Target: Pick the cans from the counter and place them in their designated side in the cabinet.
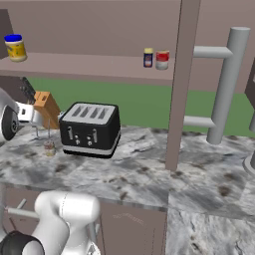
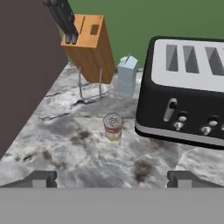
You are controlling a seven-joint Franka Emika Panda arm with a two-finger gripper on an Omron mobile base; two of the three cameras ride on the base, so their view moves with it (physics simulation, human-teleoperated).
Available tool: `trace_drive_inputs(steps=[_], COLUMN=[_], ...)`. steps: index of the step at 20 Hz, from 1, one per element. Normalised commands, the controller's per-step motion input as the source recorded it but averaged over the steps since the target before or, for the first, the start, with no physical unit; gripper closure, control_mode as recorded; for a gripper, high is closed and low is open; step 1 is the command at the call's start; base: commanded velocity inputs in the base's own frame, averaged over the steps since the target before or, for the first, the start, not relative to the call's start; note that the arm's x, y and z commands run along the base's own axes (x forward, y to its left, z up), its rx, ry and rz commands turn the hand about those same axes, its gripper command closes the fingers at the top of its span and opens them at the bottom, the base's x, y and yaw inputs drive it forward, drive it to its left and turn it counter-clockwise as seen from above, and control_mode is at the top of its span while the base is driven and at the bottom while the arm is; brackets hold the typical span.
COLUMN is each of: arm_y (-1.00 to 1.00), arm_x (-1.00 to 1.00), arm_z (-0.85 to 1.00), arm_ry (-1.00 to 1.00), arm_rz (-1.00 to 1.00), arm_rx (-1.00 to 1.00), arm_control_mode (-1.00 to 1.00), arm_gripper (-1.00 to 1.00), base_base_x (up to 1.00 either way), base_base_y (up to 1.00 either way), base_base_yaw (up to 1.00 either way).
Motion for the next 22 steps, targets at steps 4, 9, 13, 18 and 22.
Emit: trace_drive_inputs(steps=[4, 9, 13, 18, 22], arm_y=[0.0, 0.05, 0.07, 0.04, 0.03], arm_x=[0.17, 0.18, 0.22, 0.23, 0.21], arm_z=[-0.25, -0.27, -0.2, -0.18, -0.19], arm_ry=[0.0, -0.01, 0.0, 0.0, 0.0], arm_rz=[0.0, 0.0, 0.0, 0.0, 0.0], arm_rx=[0.01, 0.0, 0.0, 0.02, 0.02], arm_control_mode=[-1.0, -1.0, -1.0, -1.0, -1.0], arm_gripper=[-1.0, -1.0, -1.0, -1.0, -1.0], base_base_x=[0.0, 0.0, 0.0, 0.0, 0.0], base_base_y=[0.0, 0.0, 0.0, 0.0, 0.0], base_base_yaw=[0.0, 0.0, 0.0, 0.0, 0.0])
